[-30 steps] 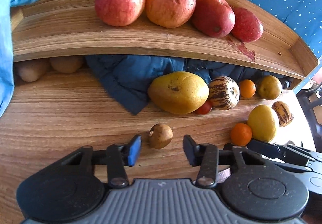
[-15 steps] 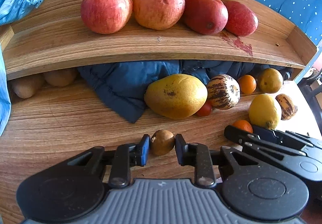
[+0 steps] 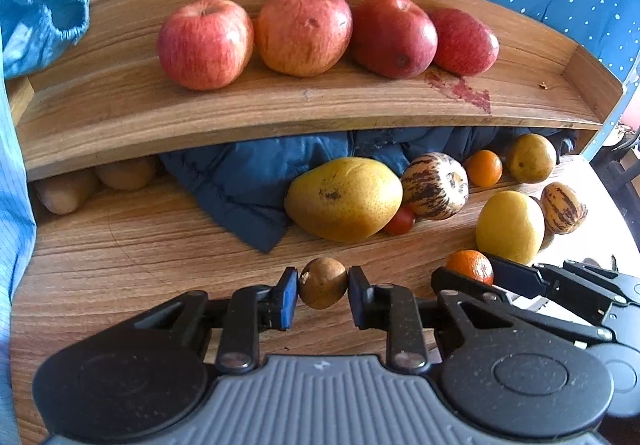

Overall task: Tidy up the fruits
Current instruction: 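Reach under the shelf and grasp the small brown fruit with left while right grasps the tangerine, then lower the brown fruit onto the tray with left while right lowers the tangerine onto it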

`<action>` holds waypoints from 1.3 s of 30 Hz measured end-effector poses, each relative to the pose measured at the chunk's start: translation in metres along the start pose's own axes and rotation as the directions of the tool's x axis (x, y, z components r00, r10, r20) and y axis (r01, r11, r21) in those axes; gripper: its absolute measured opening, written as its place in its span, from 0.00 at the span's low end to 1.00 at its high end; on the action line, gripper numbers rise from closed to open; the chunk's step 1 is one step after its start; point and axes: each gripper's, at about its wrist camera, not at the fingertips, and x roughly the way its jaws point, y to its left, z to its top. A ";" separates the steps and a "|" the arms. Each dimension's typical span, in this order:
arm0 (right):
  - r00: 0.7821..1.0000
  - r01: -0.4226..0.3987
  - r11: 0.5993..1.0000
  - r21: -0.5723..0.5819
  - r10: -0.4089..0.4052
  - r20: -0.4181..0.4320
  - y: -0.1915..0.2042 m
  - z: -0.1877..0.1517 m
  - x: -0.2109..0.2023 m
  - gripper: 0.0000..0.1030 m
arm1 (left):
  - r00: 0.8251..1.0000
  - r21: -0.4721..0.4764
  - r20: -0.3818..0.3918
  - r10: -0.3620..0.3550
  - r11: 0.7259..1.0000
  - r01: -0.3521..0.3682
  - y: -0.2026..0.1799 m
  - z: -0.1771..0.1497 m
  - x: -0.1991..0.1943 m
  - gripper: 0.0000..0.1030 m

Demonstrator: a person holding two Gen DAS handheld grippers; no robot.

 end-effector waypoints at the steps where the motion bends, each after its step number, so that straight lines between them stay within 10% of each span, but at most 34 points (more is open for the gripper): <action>1: 1.000 -0.003 1.000 -0.012 0.003 0.007 0.001 0.000 -0.003 0.33 | 1.000 0.003 0.007 0.001 1.000 -0.001 -0.001 0.001 -0.003 0.28; 14: 0.995 0.022 0.998 -0.057 -0.016 0.101 -0.029 -0.025 -0.066 0.33 | 0.998 0.075 0.052 -0.019 0.997 0.015 -0.049 -0.004 -0.029 0.28; 27: 0.971 0.232 0.970 0.073 -0.236 0.038 -0.104 -0.092 -0.136 0.33 | 0.978 0.283 -0.060 -0.200 0.936 0.209 -0.168 -0.043 -0.020 0.28; 39: 0.971 0.240 0.967 0.082 -0.239 -0.028 -0.122 -0.131 -0.155 0.33 | 0.946 0.307 -0.157 -0.282 0.897 0.318 -0.210 -0.076 -0.018 0.28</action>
